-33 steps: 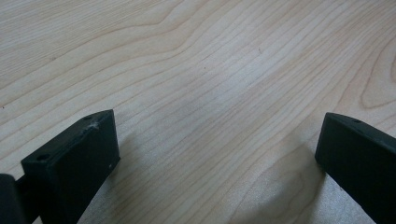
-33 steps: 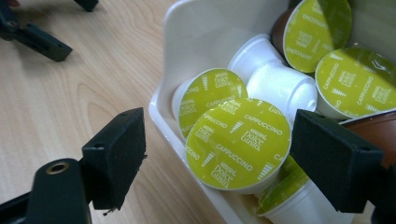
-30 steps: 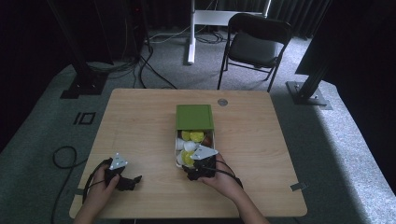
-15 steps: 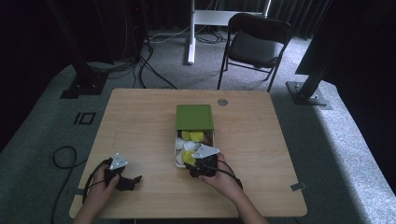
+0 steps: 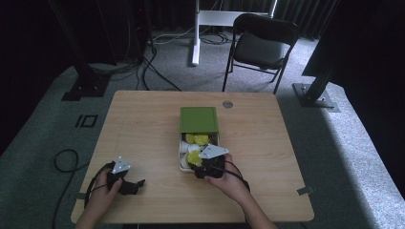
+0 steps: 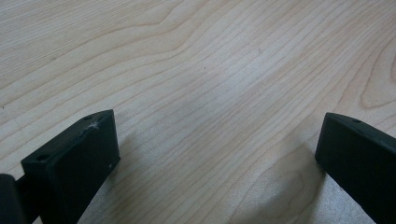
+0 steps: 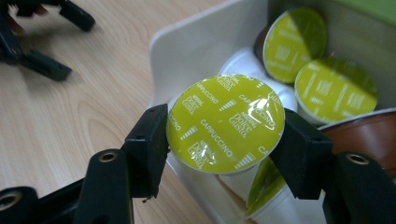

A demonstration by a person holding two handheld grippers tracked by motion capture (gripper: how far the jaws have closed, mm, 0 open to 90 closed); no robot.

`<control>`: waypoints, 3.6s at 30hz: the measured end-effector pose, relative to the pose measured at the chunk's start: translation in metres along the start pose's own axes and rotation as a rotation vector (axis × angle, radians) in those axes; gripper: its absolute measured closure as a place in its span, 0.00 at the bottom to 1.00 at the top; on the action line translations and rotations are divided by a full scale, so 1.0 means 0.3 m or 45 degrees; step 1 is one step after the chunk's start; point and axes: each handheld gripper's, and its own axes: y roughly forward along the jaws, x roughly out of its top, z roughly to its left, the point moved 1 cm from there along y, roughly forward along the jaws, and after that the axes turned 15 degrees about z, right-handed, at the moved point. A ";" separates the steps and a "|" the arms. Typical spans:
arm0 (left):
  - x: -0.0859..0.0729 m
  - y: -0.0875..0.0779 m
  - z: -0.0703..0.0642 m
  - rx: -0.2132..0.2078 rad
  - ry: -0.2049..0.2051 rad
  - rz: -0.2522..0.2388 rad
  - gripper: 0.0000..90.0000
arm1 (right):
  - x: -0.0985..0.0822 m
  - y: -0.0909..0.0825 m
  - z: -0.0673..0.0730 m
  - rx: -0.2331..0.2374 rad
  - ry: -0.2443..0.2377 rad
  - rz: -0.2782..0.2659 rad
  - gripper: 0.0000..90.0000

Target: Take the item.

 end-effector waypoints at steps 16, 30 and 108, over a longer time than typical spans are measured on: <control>0.000 0.000 0.000 -0.001 0.000 0.002 0.01 | 0.054 -0.095 -0.046 -0.043 -0.002 -0.122 0.45; 0.000 0.000 0.000 0.000 0.001 0.001 0.01 | 0.066 -0.183 -0.186 -0.200 0.130 -0.249 0.45; 0.000 0.000 0.000 -0.001 0.000 0.001 0.01 | -0.172 0.205 -0.624 -0.393 0.615 0.030 0.34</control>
